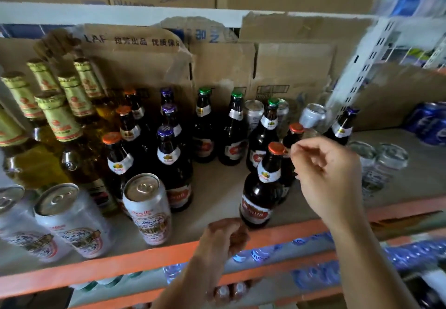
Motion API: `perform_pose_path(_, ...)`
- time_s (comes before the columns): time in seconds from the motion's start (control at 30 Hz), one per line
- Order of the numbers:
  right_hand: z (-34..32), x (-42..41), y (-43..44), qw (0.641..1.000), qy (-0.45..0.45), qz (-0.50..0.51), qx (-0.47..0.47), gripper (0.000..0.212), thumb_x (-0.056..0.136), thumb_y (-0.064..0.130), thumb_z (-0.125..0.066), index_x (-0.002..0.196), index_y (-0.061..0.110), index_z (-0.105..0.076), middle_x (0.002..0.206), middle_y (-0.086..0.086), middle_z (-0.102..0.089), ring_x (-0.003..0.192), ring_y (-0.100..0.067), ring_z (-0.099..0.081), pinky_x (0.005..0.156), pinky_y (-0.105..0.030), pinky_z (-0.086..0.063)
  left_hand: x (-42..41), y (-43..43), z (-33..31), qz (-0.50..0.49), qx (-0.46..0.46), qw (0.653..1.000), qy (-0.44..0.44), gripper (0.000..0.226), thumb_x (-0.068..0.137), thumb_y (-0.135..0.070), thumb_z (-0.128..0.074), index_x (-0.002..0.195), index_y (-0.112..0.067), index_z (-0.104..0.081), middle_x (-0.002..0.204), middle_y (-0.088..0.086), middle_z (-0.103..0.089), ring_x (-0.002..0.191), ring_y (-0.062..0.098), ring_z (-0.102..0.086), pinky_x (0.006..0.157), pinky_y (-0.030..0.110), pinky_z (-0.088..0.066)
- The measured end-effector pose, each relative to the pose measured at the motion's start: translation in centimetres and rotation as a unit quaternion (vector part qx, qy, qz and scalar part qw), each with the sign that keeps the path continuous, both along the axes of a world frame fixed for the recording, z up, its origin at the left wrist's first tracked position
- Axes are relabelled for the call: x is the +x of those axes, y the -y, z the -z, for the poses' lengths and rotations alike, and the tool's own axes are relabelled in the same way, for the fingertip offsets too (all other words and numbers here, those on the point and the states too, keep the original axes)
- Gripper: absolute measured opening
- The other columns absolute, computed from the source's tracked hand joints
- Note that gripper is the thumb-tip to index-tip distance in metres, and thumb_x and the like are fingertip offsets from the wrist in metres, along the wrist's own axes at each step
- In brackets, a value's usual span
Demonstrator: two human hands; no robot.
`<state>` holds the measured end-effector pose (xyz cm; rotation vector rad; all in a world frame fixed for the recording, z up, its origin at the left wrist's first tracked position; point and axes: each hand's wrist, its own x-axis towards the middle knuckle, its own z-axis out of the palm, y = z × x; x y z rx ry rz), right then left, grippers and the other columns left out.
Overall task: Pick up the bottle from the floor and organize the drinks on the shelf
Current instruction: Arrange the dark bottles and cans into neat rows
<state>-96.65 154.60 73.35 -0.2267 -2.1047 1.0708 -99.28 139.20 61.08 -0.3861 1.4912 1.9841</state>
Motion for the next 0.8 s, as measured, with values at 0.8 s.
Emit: perform_pose_path(0.8, 2.9, -1.4, -1.7, 0.986, 0.128, -0.102, -0.016, 0.008, 0.081, 0.024, -0.073, 0.087, 0.026, -0.067, 0.082, 0.019, -0.071, 0.081, 0.009, -0.064, 0.064, -0.007, -0.047, -2.7, -1.6, 0.7, -0.037, -0.034, 0.998, 0.032, 0.016, 0.085, -0.004, -0.058, 0.077, -0.002, -0.071, 0.074, 0.013, -0.075, 0.075, 0.024, -0.07, 0.071, 0.029, -0.058)
